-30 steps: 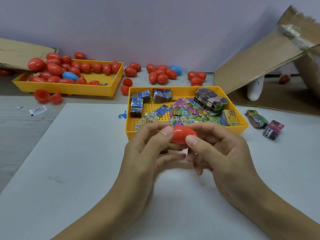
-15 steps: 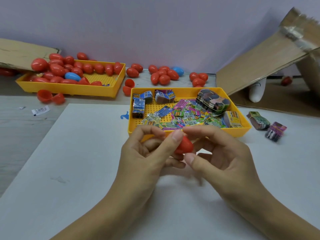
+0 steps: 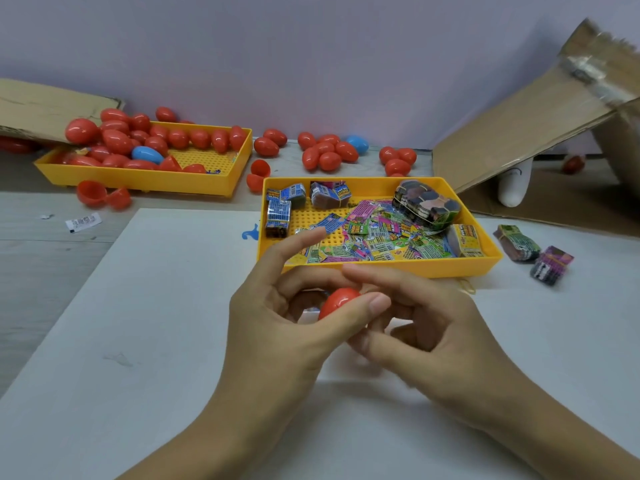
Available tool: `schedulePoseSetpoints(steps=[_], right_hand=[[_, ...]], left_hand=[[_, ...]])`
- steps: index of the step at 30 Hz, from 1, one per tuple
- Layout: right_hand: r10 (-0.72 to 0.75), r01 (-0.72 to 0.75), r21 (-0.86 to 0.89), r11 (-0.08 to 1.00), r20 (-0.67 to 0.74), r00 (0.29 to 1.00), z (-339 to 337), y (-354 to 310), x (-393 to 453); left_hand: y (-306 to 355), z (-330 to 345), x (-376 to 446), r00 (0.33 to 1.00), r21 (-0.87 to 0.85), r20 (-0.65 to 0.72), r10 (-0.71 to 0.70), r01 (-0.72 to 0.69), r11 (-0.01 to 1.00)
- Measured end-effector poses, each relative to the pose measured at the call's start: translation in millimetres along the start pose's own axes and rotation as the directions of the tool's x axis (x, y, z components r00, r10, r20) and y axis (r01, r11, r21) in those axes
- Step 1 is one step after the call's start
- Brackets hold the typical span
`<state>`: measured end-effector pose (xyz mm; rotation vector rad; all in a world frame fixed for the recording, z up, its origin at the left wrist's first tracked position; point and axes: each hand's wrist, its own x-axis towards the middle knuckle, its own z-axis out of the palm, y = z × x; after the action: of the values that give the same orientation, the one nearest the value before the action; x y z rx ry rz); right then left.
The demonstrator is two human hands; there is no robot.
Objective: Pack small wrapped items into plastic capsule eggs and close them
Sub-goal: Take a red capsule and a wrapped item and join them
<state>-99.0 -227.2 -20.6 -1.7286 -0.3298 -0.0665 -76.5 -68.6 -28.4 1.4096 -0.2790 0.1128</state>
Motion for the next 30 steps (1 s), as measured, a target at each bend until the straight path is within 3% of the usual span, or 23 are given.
schedulePoseSetpoints(steps=[5,10,16,21,24,26,30], right_hand=[[-0.024,0.021,-0.045,0.999,-0.058,0.998,1.8,-2.1,0.1],[0.071,-0.056,0.074,0.996,-0.224,0.972,-1.6,-2.2,3.4],[0.022,-0.024,-0.008,1.0,-0.218,0.976,0.1,-0.1,3.8],[-0.112,0.089,-0.124,0.988,-0.194,0.975,-3.3,3.5,3.4],[-0.292,0.157,-0.458,0.875,-0.241,0.925,-19.0,5.8,5.2],[-0.333,0.069,-0.667,0.742,-0.277,0.901,-32.1,5.3,8.5],[-0.044,-0.231,-0.858,0.458,-0.281,0.959,-40.0,5.8,11.8]], left_hand=[[-3.0,1.8,0.2,0.999,-0.044,-0.036,-0.034,0.033,0.998],[1.2,3.1,3.1,0.988,0.004,0.012,-0.157,0.157,0.988],[0.8,2.4,5.5,0.978,-0.019,0.074,-0.197,0.198,0.98],[-0.6,3.9,3.1,0.992,-0.003,0.05,-0.119,0.12,0.993],[-1.1,3.9,3.0,0.994,-0.037,-0.019,-0.105,0.105,0.994],[-0.4,4.3,3.4,0.994,-0.033,-0.046,-0.097,0.095,0.995],[0.4,5.4,3.6,0.993,-0.051,-0.063,-0.097,0.094,0.994]])
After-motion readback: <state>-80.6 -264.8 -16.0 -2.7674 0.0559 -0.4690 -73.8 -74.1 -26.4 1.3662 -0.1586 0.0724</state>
